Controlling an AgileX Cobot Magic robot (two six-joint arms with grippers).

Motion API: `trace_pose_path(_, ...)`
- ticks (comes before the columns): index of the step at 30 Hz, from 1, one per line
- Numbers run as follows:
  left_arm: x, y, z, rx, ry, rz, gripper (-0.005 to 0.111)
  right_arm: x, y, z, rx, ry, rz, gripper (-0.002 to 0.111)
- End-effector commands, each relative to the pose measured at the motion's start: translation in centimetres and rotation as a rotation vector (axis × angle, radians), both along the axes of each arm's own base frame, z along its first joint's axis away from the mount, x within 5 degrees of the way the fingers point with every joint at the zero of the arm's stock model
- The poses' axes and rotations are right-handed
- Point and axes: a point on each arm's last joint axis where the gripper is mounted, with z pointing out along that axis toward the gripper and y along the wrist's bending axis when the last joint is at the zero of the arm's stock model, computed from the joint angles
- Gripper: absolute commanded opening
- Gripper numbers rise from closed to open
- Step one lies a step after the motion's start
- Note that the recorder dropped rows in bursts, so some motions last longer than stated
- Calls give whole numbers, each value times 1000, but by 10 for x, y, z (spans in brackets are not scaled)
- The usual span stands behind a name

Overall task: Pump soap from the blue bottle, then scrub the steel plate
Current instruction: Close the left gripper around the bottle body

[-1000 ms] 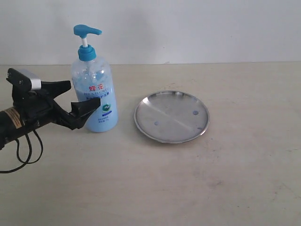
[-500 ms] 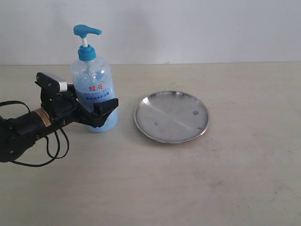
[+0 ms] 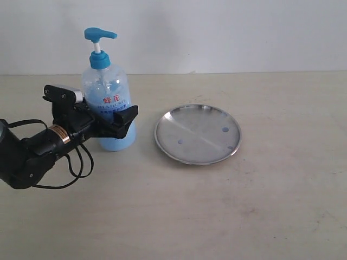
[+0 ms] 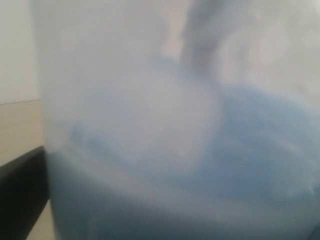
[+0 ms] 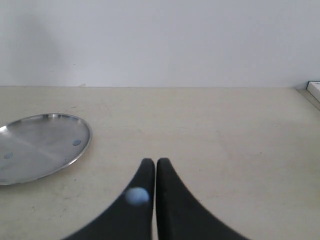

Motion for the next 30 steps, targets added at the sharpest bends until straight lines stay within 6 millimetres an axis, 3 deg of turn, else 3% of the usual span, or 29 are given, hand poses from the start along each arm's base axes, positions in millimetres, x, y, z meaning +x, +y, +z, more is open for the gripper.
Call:
trace_pose_path(1, 2, 2, 1, -16, -8, 31, 99, 0, 0, 1, -10, -14, -5, 0)
trace_pose_path(10, 2, 1, 1, -14, -8, 25, 22, 0, 0, 1, -10, -14, -5, 0)
trace_pose_path(13, 0, -1, 1, -5, -10, -10, 4, 0, 0, 1, -10, -14, -5, 0)
trace_pose_path(30, -1, -2, -2, 35, 3, -37, 4, 0, 0, 1, -11, -16, -4, 0)
